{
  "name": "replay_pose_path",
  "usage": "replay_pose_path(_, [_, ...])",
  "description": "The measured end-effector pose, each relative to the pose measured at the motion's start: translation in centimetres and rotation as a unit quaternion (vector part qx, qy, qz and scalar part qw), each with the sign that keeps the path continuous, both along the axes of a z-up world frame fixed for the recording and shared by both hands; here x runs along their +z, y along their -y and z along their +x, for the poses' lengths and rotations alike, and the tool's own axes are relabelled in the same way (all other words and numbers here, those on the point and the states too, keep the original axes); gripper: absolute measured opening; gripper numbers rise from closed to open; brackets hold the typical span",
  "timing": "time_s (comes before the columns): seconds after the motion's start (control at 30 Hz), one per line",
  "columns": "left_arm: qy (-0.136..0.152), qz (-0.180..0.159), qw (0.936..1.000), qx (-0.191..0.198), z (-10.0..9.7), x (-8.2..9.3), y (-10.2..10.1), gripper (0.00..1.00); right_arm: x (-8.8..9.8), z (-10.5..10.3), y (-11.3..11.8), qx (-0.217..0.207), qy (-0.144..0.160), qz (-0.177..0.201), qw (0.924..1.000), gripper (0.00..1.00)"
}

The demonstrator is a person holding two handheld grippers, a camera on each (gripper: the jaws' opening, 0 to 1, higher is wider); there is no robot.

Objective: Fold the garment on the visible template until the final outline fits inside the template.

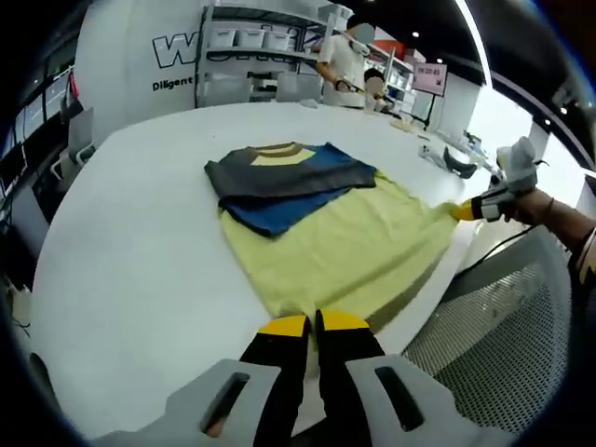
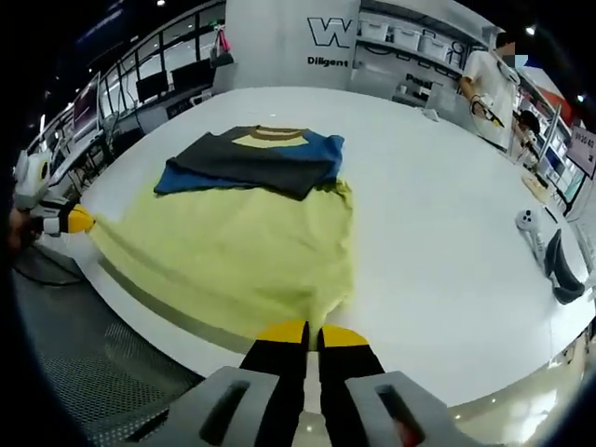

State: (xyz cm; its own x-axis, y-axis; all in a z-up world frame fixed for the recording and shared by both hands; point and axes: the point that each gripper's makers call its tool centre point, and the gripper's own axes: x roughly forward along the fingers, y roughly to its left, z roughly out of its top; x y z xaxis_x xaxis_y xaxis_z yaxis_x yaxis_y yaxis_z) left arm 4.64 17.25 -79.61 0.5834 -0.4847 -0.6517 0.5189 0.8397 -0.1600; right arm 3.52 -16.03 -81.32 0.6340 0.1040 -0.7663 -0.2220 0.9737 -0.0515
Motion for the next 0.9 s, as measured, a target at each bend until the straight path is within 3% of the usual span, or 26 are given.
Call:
replay_pose_path(0.3, [0.013,-0.031,0.9991,0.026,1.5,1.9,-0.2,0.05,1.6,1.6,0.0,-0.005,0.026,-0.001,0.9997,0.00])
replay_pose_path(0.6, [0.048,-0.024,0.9968,0.059,2.9,3.3,-0.9,0.03,2.5,3.0,-0.1,-0.002,0.040,-0.003,0.9992,0.00])
replay_pose_path(0.77, [0.078,0.007,0.9965,0.030,3.7,4.1,-0.7,0.03,3.4,4.0,0.0,-0.001,0.055,-0.011,0.9984,0.00])
replay_pose_path(0.9, [0.086,-0.004,0.9952,0.048,4.7,4.9,-1.0,0.03,4.2,5.1,-0.2,0.007,0.072,-0.016,0.9973,0.00])
